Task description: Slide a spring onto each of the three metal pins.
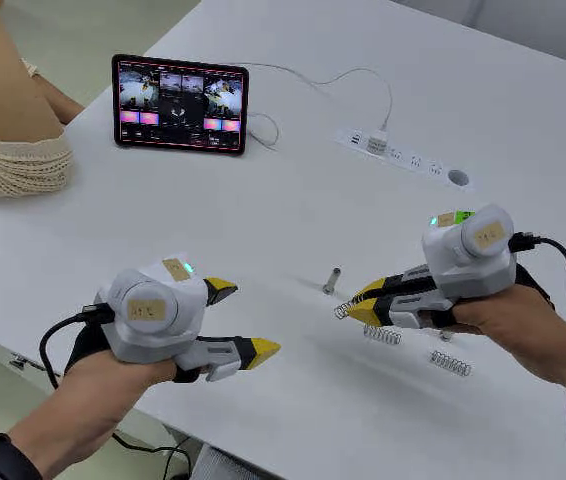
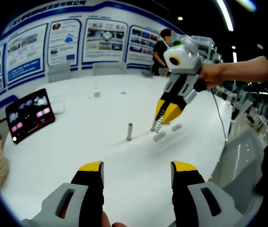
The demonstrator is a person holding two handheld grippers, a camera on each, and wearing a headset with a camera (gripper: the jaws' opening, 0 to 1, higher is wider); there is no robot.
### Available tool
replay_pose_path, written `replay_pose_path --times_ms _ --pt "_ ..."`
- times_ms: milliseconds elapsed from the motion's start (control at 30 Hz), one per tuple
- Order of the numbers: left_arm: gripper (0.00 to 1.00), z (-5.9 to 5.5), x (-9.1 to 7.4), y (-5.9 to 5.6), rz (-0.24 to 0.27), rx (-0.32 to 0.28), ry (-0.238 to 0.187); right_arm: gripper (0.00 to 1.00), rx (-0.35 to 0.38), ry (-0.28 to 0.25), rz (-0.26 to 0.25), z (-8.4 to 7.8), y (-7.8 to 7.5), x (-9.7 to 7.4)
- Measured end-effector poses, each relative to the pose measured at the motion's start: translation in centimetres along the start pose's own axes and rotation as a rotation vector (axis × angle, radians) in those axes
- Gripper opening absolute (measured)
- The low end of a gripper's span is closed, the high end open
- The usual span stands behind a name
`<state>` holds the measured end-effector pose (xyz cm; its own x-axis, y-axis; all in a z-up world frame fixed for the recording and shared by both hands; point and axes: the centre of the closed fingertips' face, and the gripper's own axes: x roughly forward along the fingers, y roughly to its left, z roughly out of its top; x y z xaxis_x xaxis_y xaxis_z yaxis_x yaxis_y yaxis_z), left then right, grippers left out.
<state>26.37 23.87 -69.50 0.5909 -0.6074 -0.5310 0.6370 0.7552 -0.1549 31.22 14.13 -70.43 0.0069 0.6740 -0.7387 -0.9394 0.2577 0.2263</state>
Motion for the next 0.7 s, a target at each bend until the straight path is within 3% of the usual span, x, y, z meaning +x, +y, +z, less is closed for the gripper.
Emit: replay_pose_path --times_ms 500,700 --pt "0.66 0.1 0.9 1.9 0.032 -0.051 -0.019 0.12 -0.037 0.067 -0.049 0.2 -3.2 1.2" --pt "0.67 0.0 1.3 2.0 0.033 -0.069 -0.023 0.12 -0.044 0.083 -0.074 0.4 -4.6 1.3"
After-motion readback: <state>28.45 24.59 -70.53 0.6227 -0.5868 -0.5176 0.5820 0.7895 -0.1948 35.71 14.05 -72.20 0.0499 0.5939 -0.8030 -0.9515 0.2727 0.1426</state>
